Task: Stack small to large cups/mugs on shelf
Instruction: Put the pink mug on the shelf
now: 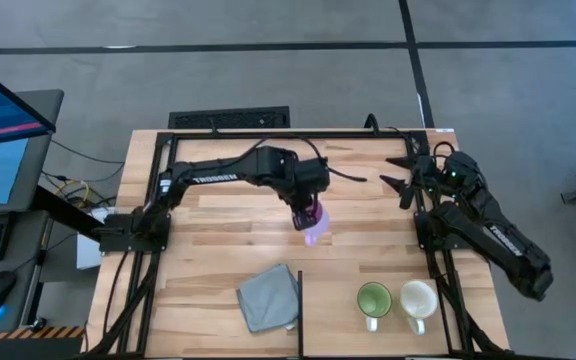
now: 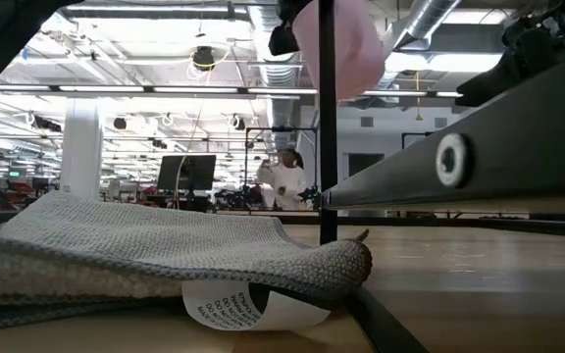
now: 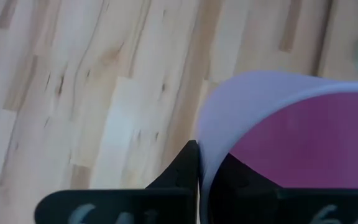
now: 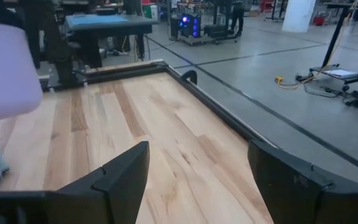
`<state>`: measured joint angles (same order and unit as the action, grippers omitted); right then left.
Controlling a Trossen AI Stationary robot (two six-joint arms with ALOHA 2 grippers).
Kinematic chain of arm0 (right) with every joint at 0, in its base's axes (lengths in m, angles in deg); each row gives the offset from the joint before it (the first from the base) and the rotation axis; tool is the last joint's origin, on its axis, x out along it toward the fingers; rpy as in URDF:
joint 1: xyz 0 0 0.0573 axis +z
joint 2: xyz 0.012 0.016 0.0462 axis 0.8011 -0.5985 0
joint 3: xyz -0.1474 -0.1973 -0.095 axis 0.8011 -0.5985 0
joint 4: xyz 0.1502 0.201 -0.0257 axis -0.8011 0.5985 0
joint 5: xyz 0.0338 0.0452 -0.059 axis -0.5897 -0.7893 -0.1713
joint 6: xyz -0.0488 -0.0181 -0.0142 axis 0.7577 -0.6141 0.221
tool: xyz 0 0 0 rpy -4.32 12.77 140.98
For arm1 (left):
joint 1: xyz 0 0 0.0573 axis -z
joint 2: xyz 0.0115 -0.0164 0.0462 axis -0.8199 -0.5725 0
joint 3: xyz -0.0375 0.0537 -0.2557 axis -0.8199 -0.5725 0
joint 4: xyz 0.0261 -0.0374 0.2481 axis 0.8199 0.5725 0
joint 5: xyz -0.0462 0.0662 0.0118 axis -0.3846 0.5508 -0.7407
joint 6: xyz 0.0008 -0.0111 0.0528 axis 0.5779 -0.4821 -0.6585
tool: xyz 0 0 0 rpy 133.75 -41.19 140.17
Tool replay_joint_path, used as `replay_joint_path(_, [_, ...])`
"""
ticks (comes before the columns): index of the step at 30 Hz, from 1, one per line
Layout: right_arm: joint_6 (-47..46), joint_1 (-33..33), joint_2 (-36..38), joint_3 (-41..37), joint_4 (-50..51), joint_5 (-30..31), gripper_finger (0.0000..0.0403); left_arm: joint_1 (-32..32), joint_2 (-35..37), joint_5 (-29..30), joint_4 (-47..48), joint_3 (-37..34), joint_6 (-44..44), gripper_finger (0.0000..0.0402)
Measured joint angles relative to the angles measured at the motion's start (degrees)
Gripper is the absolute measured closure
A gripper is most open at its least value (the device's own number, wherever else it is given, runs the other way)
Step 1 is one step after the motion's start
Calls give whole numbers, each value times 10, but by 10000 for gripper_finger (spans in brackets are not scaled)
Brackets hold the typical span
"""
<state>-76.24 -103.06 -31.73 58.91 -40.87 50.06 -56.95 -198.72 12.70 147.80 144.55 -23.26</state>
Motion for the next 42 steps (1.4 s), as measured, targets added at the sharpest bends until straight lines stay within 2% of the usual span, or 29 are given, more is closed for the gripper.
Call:
replay_joint_path(6, [0,17,-22,0,0,0,106,32,1,-2,-27,0,41,401])
replay_joint_path(17, [1,29,-39,0,0,0,106,84,1,1,-82,0,64,401])
replay_joint_path(25, [2,28,-39,0,0,4,106,101,-28,-7,-107,0,81,401])
replay_joint_path(42, [1,29,-40,0,-2,2,106,156,-73,-25,-167,0,183,401])
